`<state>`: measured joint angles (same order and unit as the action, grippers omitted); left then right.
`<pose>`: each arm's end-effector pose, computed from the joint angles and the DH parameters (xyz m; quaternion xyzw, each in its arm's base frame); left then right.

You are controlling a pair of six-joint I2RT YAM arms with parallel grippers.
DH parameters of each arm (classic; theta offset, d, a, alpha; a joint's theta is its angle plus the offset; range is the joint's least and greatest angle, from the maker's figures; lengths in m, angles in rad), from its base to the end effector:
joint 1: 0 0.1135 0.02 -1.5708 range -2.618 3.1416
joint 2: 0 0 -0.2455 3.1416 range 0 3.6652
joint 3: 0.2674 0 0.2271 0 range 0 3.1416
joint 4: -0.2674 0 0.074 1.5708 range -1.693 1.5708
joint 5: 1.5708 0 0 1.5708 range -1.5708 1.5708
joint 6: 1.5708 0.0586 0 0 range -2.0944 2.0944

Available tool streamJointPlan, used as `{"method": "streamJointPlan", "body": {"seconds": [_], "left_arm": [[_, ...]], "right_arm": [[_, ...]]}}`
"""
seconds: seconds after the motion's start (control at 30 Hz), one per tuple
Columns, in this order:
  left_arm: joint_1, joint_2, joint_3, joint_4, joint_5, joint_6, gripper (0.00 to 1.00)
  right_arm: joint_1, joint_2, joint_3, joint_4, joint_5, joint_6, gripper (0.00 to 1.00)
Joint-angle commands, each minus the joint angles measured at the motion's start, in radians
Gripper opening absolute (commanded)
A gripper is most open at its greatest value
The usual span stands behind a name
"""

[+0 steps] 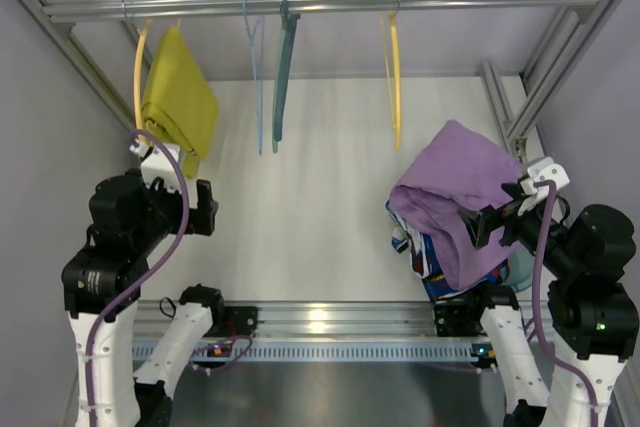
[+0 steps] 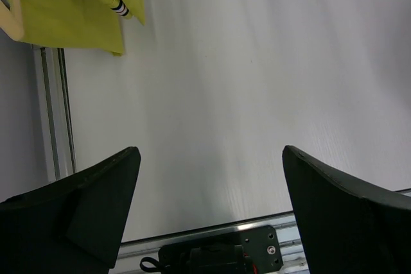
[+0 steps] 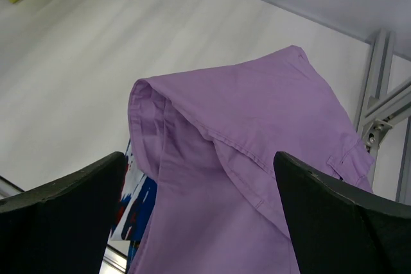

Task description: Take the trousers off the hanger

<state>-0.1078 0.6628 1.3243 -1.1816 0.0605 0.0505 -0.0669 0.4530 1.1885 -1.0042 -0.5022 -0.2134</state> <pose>0.0766 -0.0119 0.3806 0.0835 0.8608 -0.0405 0.5003 0.0441 0.0253 0.3791 -0.2066 0.7574 0.1137 0.6089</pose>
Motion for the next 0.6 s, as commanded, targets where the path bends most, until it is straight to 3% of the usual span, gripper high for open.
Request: {"method": "streamJointPlan", "body": {"seconds": [0.0,0.3,0.43,0.57], "left_arm": [[-0.004,0.058,0.093,0.011,0.001,-0.032,0.99],[0.017,0.302,0.415,0.016,0.191,-0.136,0.99],[0.026,0.412,0.62,0.025,0.188,-0.165,0.99],[0.036,0.488,0.717,0.045,0.173,-0.207,0.97]], "right_arm": [[-0.017,0.015,0.002,0.022,-0.018,0.008,0.99],[-0.017,0.049,0.014,0.036,-0.025,0.012,0.99],[-0.017,0.07,0.026,0.036,-0.033,0.012,1.0],[-0.017,0.085,0.036,0.038,-0.036,0.011,0.99]]}}
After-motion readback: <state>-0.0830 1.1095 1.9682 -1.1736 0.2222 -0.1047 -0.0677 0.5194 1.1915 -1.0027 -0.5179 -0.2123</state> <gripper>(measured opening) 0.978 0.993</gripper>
